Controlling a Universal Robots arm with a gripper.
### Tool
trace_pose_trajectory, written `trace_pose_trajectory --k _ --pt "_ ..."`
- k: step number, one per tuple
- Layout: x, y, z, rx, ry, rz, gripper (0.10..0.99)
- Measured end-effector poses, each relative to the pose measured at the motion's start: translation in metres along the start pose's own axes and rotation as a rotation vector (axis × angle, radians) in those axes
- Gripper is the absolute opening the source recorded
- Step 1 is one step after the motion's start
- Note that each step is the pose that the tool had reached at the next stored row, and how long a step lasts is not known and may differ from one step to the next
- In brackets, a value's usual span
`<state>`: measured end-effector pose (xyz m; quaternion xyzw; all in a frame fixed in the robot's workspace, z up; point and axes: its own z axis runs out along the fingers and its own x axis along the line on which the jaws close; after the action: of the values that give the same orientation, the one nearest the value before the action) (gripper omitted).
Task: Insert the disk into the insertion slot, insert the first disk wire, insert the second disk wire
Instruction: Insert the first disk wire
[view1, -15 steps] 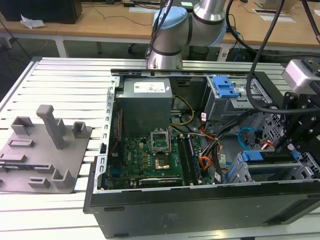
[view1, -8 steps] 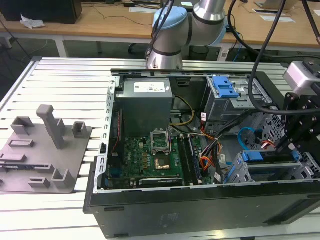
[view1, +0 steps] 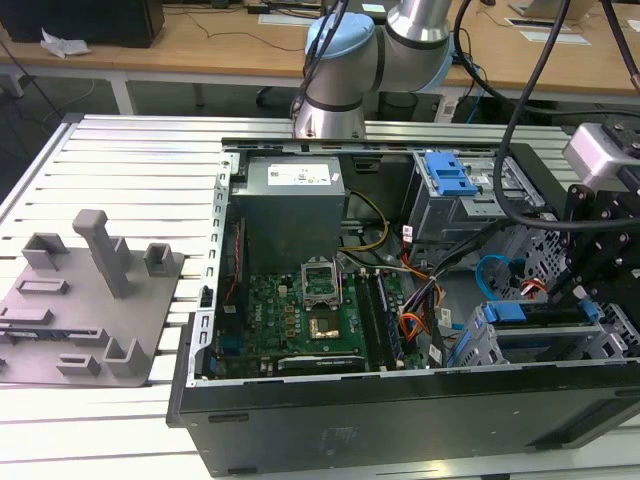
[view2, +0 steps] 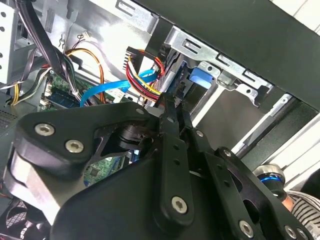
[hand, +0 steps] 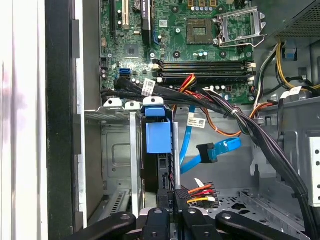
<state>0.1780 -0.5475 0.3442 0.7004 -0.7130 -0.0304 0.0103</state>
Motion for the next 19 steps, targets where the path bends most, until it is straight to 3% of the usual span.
trace_pose_trajectory --k 3,6,19 --pt "0.0 -0.0004 -0.0001 0.0 0.0015 0.0 0.165" --pt "0.0 -0.0006 0.0 0.0 0.009 0.0 0.165" --pt "0.0002 -0.0034 0.0094 -0.001 0.0092 0.001 0.176"
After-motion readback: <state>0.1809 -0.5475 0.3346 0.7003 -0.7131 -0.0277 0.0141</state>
